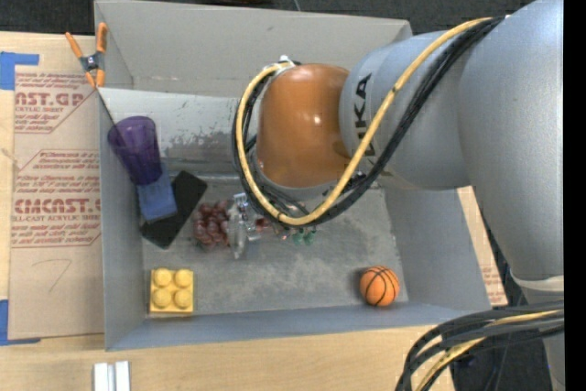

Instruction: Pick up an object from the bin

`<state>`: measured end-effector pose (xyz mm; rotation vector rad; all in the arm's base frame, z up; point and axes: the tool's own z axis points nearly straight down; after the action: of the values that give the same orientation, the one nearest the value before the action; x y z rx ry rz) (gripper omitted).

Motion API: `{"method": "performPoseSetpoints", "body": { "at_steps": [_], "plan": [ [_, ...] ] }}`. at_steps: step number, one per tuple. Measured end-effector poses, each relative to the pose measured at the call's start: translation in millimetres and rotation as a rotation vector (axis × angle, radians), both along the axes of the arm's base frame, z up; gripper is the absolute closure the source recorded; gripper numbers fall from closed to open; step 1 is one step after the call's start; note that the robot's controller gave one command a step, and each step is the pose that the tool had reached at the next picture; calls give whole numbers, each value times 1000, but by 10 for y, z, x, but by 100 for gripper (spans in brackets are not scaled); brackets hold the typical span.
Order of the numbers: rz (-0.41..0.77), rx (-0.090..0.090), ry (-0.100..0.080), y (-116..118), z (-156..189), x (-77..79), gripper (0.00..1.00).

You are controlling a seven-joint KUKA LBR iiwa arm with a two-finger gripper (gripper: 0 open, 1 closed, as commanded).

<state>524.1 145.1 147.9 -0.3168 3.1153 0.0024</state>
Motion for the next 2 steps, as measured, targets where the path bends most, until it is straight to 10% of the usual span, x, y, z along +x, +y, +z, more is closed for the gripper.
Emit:
{"method": "performPoseSetpoints", "body": {
  "at_steps": [1,2],
  "plan": [
    [0,0,0,0,0,0,0],
    [0,0,0,0,0,0,100]
  ]
}}
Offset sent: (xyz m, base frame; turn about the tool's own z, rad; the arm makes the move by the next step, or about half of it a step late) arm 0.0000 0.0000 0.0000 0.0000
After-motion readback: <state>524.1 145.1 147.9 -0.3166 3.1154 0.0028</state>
